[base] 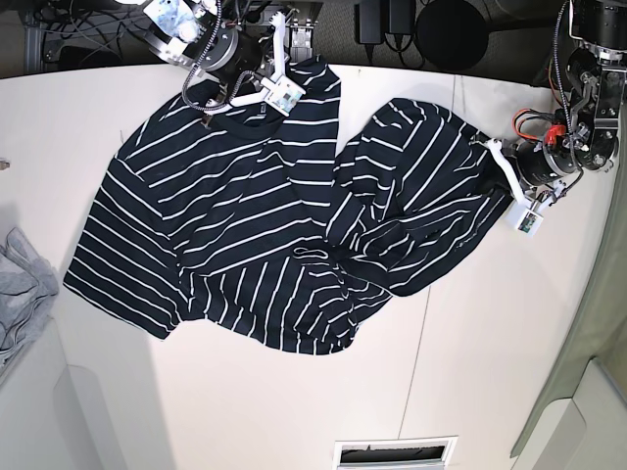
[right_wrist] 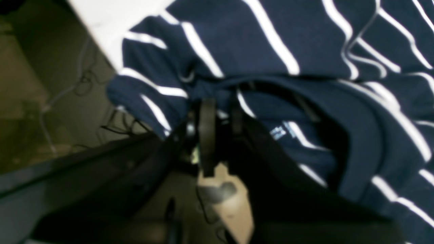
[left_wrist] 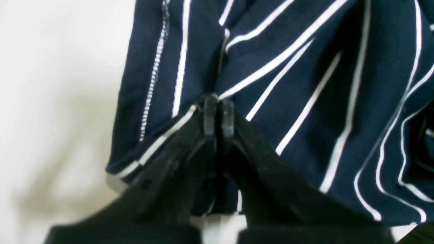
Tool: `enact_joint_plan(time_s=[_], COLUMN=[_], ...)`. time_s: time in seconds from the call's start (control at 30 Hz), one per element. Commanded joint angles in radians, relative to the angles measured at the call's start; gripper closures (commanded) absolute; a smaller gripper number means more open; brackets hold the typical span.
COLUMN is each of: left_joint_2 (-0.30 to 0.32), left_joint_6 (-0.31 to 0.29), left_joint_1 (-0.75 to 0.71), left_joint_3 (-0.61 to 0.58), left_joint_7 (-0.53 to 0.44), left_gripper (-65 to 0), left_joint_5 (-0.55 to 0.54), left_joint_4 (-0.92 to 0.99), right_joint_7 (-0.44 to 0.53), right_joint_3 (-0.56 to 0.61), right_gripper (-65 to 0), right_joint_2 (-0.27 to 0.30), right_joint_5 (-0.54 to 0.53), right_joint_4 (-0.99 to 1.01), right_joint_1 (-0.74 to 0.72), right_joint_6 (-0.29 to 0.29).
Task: Layout the t-shirt on the table in an organized manner, then fold the t-shirt properly
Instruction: 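Lift the shirt with both grippers and pull the edges apart, then swing the held shirt across the table, stretching it between grippers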
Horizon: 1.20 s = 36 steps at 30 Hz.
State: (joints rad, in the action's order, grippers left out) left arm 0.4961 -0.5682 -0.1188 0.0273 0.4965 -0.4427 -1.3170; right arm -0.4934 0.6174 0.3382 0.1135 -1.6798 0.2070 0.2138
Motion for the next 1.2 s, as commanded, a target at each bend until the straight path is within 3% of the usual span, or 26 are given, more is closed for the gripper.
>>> enact_joint_plan(time_s=[0.0,0.07,0.2,0.33,0.5,0.77,0.83,1.0,1.17], left_joint_2=[0.026,0.039,0.035,0.039,0.033,0.036,0.037,0.057,0.071], left_joint_6=[0.000,-0.008,-0.127,-0.130,-0.130,-0.130,-0.130,-0.130,-0.130], left_joint_1=[0.008,0.004,-0.005,-0.055,-0.155,-0.214,-0.212,-0.191,-0.145], left_joint_3=[0.018,0.059,0.218,0.346,0.491,0.825,0.892,0.926,0.854], left_joint_7=[-0.014,-0.010,0.056,0.102,0.105,0.187,0.175,0.152,0.119], left_gripper=[0.0,0.0,0.0,0.0,0.0,0.0,0.0,0.0,0.0], left_joint_5=[-0.033,-0.119,-0.246,-0.348,-0.397,-0.608,-0.620,-0.608,-0.534], left_joint_4=[-0.011,-0.019,-0.111,-0.269,-0.472,-0.667,-0.685,-0.687,-0.662], right_joint_7=[-0.019,-0.068,-0.146,-0.147,-0.166,-0.192,-0.192,-0.168,-0.154], right_joint_3=[-0.005,-0.005,-0.007,-0.007,-0.010,-0.022,-0.055,-0.188,-0.361], right_gripper=[0.0,0.0,0.0,0.0,0.0,0.0,0.0,0.0,0.0], right_joint_2=[0.005,0.007,0.022,0.060,0.105,0.161,0.161,0.160,0.160], right_joint_5=[0.011,0.011,0.010,0.011,0.052,0.109,0.114,0.046,-0.017], right_joint_4=[-0.031,-0.088,-0.260,-0.449,-0.657,-0.676,-0.676,-0.676,-0.676], right_joint_1=[-0.012,-0.015,0.007,0.065,0.137,0.160,0.151,0.065,-0.020], right_joint_6=[-0.009,-0.009,-0.008,-0.008,-0.005,-0.005,-0.007,-0.008,-0.008])
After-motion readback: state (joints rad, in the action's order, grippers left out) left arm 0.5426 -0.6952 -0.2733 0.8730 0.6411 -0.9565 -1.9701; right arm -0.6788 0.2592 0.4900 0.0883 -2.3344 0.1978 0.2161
